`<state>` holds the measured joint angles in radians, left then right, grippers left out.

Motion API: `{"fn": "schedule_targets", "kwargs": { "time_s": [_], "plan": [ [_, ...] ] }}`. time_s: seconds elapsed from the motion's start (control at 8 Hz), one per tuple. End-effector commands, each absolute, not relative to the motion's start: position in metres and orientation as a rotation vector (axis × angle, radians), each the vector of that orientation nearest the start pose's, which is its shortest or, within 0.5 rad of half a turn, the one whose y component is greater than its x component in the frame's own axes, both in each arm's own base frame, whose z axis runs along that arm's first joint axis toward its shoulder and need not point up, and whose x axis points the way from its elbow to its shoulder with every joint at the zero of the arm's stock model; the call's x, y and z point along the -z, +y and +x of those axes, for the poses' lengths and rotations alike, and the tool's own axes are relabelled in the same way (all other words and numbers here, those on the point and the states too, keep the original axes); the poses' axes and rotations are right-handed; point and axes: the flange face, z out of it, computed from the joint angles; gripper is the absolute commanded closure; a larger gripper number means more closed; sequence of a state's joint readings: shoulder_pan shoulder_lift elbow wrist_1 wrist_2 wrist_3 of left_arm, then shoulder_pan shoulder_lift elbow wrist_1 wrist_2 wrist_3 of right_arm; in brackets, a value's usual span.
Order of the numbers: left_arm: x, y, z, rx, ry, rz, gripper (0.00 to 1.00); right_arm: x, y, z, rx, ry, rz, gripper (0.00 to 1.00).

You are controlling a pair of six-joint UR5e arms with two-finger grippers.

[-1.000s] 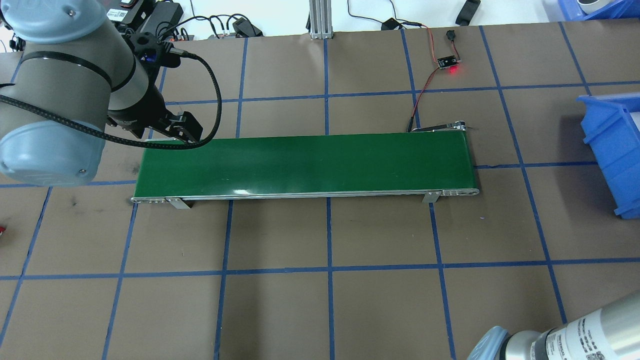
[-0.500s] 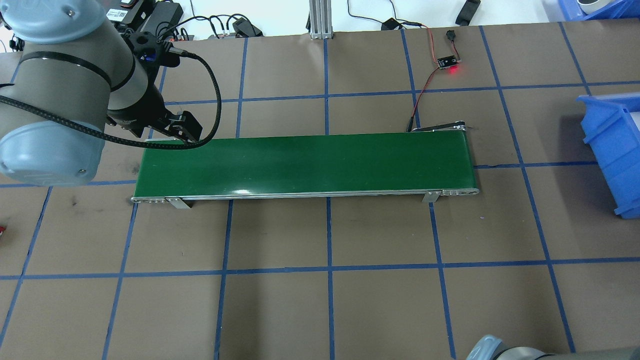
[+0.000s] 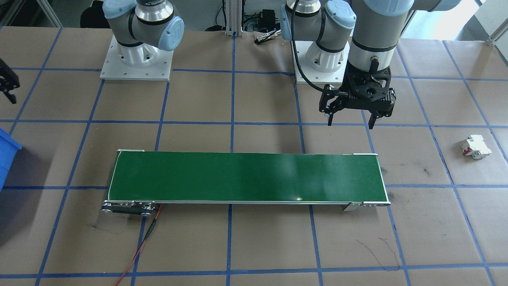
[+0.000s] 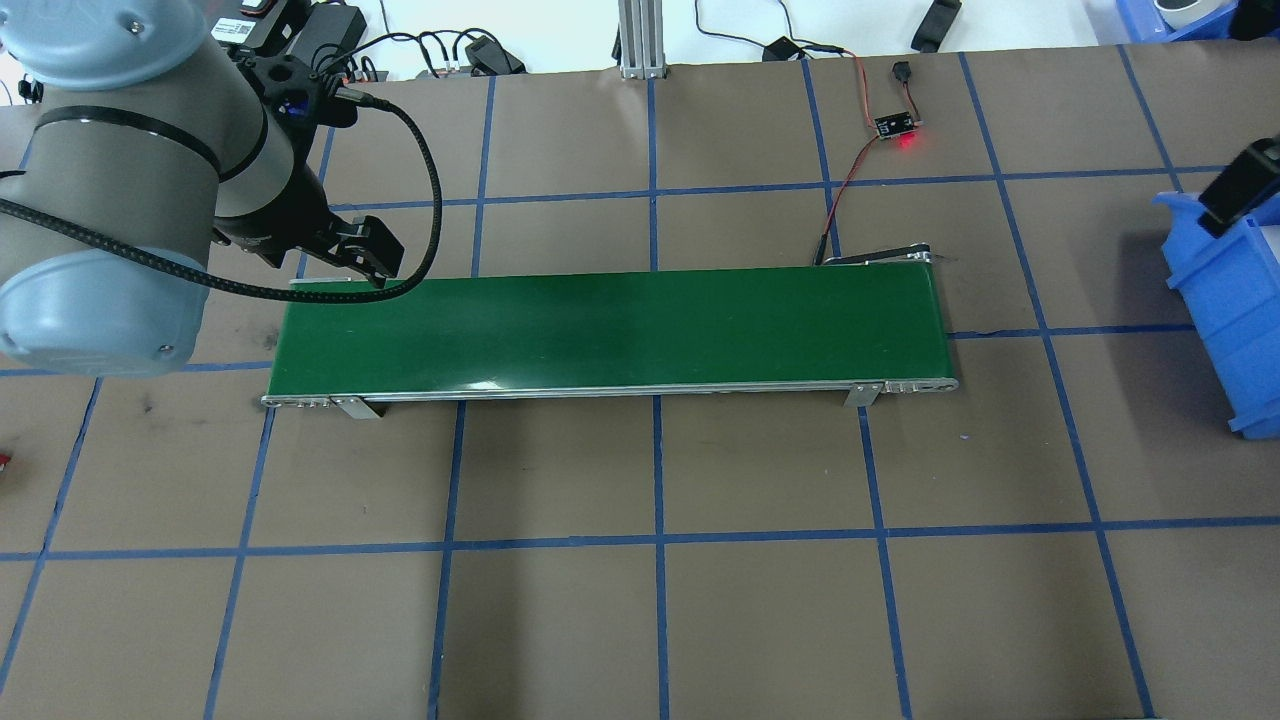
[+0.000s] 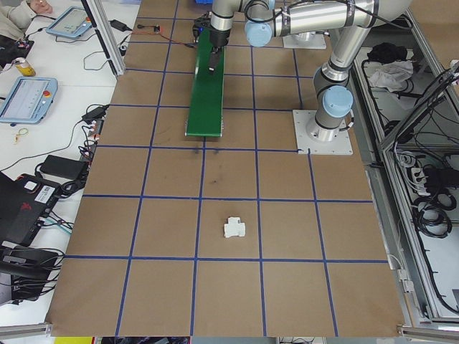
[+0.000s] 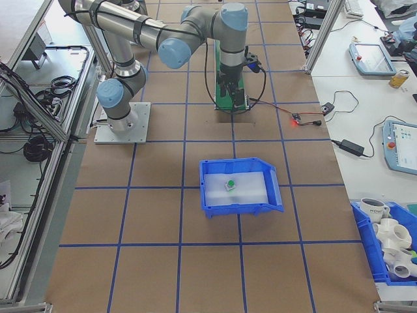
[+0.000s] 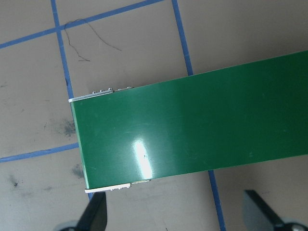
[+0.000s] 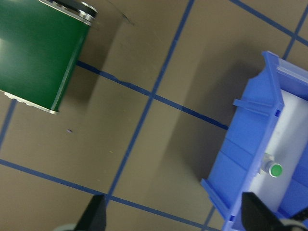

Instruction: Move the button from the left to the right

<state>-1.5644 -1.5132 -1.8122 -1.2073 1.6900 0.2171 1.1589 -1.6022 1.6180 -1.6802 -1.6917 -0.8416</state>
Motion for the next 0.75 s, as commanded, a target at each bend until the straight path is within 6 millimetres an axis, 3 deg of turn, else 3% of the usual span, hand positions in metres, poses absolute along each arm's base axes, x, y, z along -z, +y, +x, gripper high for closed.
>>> {"fn": "schedule_targets", "kwargs": {
  "time_s": [0.0, 0.25, 0.38, 0.62],
  "plan": [
    [-0.435, -0.479, -0.119, 0.255, 2.980, 0.300, 0.00, -0.510, -0.486, 0.050, 0.100, 3.224, -0.549, 0.00],
    [-0.435, -0.479, -0.119, 0.255, 2.980, 0.300, 0.00, -0.512, -0.469, 0.142, 0.163, 3.230, -0.289, 0.00],
    [-0.436, -0.479, -0.119, 0.257, 2.979, 0.300, 0.00, -0.508, -0.462, 0.178, 0.177, 3.221, -0.254, 0.00],
    [-0.436, -0.479, -0.119, 0.257, 2.978, 0.302, 0.00, -0.501, -0.458, 0.204, 0.151, 3.150, -0.226, 0.00]
  ]
}}
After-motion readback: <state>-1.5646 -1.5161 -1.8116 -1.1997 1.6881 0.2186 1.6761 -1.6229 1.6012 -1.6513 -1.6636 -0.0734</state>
